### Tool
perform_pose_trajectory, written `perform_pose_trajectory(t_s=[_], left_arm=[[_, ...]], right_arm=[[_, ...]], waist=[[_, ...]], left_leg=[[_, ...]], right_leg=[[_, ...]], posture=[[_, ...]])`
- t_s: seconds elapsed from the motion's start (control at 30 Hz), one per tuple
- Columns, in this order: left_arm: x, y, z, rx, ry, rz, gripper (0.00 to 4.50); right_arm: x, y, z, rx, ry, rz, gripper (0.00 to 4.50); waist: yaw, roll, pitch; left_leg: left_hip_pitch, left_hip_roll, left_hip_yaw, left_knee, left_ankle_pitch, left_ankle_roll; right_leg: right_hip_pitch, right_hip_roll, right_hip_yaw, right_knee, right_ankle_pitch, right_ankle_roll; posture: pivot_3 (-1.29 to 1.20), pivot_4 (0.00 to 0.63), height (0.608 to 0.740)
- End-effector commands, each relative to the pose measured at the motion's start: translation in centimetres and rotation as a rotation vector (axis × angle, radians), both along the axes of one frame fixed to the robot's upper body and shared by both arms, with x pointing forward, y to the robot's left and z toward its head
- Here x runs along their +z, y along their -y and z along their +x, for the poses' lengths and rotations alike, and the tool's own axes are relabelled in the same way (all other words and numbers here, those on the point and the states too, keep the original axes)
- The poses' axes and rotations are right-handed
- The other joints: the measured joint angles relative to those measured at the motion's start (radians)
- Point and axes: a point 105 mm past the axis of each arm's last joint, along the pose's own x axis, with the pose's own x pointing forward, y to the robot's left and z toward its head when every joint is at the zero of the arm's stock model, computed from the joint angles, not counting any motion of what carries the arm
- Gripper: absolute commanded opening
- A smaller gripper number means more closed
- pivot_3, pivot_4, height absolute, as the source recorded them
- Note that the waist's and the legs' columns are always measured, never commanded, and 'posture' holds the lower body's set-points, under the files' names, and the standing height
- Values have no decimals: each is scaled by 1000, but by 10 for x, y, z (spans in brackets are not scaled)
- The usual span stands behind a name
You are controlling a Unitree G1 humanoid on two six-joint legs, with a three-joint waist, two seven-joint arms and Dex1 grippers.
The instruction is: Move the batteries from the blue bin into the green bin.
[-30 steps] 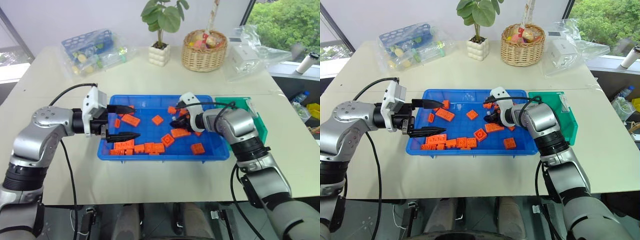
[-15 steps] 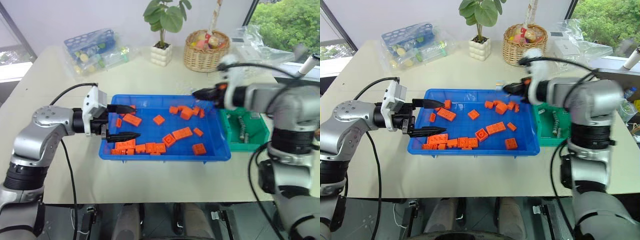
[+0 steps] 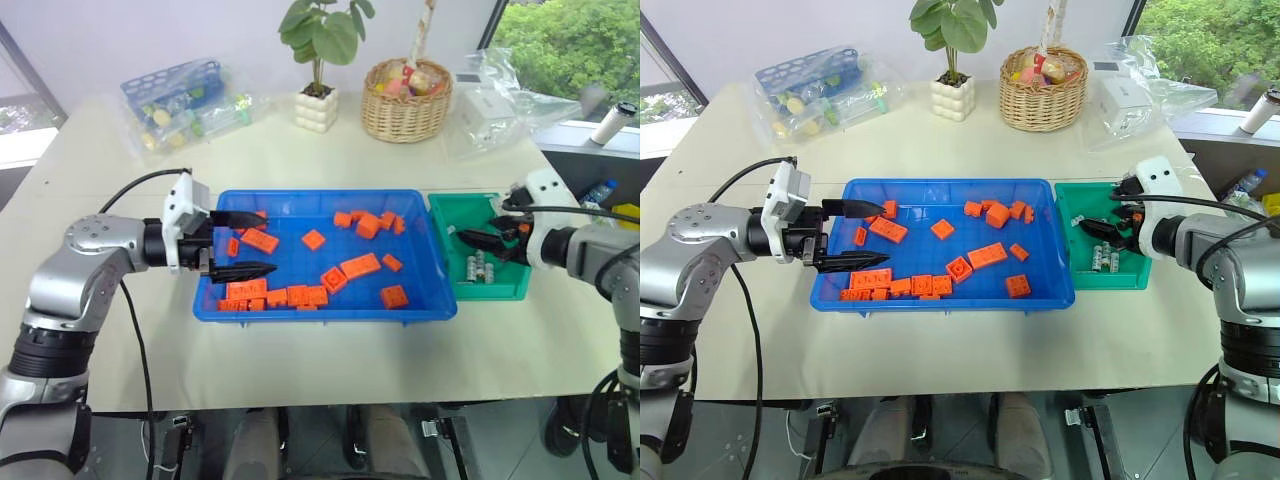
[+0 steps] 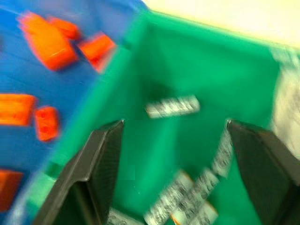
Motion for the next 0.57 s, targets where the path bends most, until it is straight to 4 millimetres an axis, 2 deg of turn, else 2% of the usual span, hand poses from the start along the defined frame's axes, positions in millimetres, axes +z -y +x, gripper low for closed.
perform_pose_trajectory(t_s=[0.03,0.13,0.33,0.43,0.57], left_arm=[[14,-25,2,92,50,5,4500],[19,-50,3,174,52,24,4500],[27,-100,-1,306,34,77,4500],[30,-117,-2,355,28,87,4500],[29,-127,-3,390,34,100,4500]], right_arm=[[38,17,-16,162,161,-39,3336],[37,37,-37,309,160,-136,3336],[29,87,-58,326,33,-119,3336],[29,96,-65,345,-6,-84,3336],[30,98,-59,335,10,-66,3336]], waist=[[5,0,0],[10,0,0],[1,0,1],[-2,0,1],[-3,1,1]], left_leg=[[0,0,0,0,0,0],[0,0,0,0,0,0],[2,0,1,1,0,0],[2,1,1,0,0,0],[2,1,1,0,0,0]], right_leg=[[0,0,0,0,0,0],[1,0,0,-1,-1,1],[1,-1,0,-1,-3,-2],[1,-1,0,-1,-3,-3],[1,-1,0,-1,-3,-3]], posture=[[0,150,736],[0,150,736],[0,150,736],[0,150,736],[0,150,736]])
